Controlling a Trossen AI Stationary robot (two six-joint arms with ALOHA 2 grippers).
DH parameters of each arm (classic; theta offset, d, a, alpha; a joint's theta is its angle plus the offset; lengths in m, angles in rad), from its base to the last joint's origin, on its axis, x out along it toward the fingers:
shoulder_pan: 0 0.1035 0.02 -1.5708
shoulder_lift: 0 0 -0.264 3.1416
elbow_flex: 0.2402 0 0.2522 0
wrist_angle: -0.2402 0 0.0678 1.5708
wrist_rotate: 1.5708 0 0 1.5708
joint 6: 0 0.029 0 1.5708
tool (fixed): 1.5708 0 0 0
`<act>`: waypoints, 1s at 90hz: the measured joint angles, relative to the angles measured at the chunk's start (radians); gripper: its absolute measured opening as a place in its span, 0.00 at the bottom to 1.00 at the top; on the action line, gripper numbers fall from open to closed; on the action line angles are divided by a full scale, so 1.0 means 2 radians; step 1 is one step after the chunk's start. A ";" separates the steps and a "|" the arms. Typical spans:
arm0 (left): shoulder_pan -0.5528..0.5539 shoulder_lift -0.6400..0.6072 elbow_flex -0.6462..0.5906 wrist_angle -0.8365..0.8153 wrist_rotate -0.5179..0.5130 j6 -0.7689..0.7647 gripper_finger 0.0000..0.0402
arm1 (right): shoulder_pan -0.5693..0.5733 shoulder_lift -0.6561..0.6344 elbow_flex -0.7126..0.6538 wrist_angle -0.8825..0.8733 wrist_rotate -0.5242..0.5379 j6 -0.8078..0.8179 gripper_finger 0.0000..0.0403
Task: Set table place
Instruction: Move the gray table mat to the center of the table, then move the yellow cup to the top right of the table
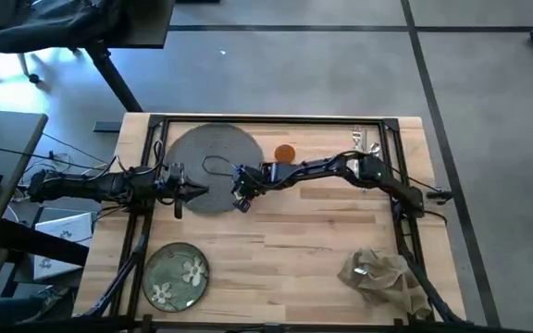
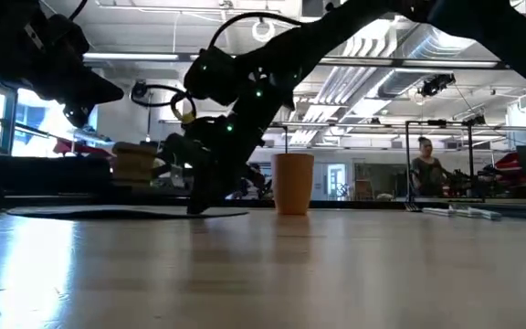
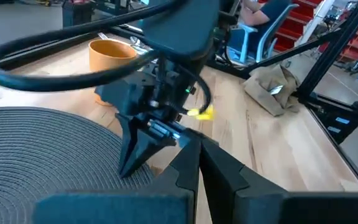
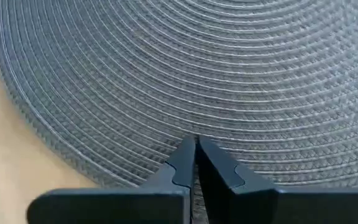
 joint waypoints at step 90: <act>0.000 0.003 -0.001 -0.010 0.001 -0.040 0.00 | 0.156 -0.157 -0.033 -0.378 -0.007 -0.032 0.00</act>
